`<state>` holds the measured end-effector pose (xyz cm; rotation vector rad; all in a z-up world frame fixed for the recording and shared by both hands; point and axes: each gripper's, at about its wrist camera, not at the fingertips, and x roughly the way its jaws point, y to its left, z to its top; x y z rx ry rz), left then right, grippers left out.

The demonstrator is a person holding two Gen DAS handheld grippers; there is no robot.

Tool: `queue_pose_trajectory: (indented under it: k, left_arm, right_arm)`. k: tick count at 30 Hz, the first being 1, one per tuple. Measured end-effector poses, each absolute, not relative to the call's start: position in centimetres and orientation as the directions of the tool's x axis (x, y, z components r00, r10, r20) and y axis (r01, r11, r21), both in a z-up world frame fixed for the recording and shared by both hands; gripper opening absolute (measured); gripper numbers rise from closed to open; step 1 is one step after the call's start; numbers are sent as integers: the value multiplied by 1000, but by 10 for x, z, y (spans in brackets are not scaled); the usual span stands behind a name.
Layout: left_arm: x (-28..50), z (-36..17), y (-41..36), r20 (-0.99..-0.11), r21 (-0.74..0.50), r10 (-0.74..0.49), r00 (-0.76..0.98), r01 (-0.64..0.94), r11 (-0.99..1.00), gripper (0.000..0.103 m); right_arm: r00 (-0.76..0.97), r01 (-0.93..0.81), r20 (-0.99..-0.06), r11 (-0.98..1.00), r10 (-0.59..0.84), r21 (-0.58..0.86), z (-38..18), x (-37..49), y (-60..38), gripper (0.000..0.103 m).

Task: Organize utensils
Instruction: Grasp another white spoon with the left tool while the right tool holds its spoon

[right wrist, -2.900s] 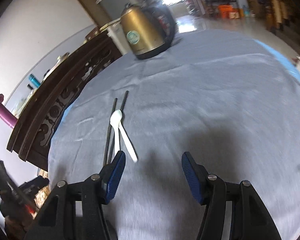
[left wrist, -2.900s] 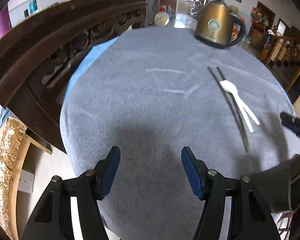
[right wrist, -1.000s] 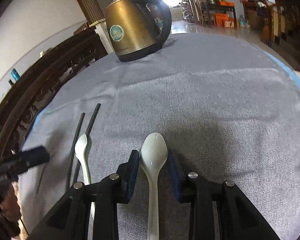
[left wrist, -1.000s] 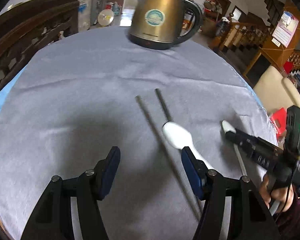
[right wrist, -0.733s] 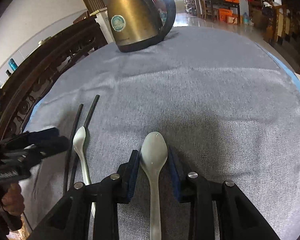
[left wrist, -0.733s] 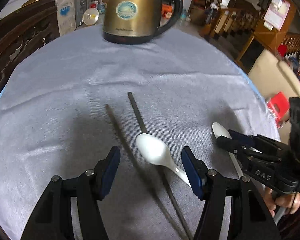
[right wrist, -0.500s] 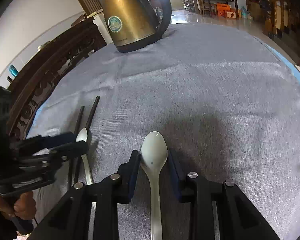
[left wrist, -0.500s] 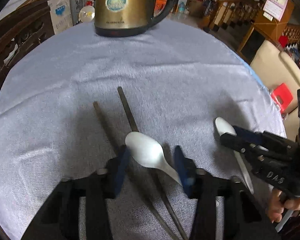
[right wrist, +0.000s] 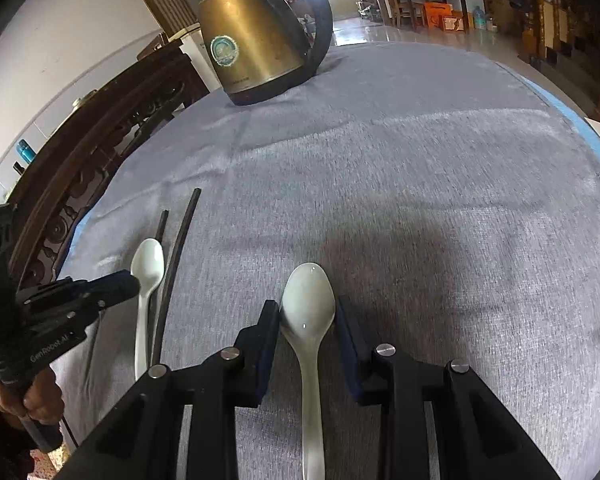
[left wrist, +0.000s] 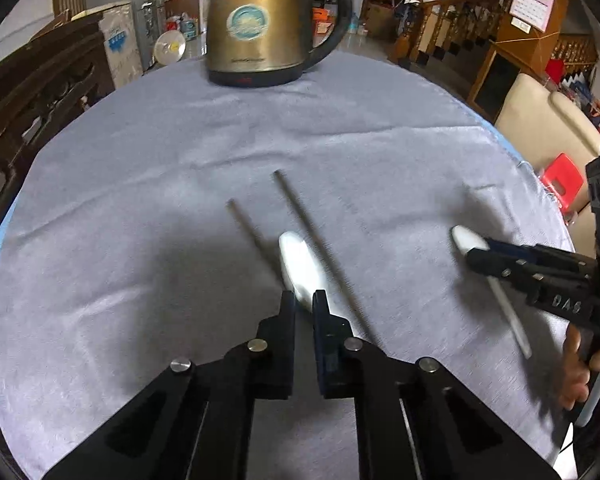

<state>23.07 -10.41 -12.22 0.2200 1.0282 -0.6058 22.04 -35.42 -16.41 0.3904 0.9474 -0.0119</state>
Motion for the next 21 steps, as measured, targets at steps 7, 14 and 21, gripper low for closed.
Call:
queue_pose_trajectory:
  k: [7,14,21]
  left_arm:
    - [223,-125,-74,-862,-109,-352,365,544,832,8]
    - [226,-112,-89,-847,-105,-361,391,542,834,31]
    - [243,-117,-106,-850,-110,-341,401,498,860,45]
  right_arm:
    - [590,180,-792,931,155,316,-164,211,-352,34]
    - [598,187,-788,930,147,316,-165,207,-350,34]
    - [607,174,-778,927,165,333,-166,205,-353,34]
